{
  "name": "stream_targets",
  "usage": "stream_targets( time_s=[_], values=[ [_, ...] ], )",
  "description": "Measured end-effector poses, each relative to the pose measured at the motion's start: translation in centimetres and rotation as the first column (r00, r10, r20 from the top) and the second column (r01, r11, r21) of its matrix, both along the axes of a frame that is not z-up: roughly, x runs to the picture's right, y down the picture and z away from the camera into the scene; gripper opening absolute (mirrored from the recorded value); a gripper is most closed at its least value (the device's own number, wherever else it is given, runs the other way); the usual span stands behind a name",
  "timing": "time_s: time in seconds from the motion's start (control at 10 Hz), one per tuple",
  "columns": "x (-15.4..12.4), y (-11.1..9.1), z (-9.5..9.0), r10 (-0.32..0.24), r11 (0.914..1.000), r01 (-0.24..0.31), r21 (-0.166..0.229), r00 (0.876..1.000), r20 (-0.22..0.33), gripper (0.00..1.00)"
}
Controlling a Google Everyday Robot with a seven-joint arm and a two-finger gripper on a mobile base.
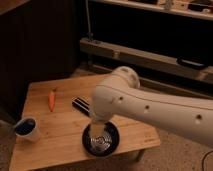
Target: Move the arm in a circular motion
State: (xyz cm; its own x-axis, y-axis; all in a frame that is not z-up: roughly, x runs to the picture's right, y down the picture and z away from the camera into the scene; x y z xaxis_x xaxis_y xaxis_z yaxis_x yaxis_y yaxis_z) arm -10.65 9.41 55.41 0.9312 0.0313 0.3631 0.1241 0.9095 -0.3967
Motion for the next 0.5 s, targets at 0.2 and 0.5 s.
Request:
stream_targets(
  time_s=[0.2, 0.5],
  values=[
    [-4.4, -2.1, -0.9, -0.039, 0.9986, 0.037, 0.037, 0.998, 0.053, 0.8],
    [-9.3, -6.4, 0.2, -0.042, 0.9967, 0.037, 0.072, 0.997, 0.069, 0.8]
  ],
)
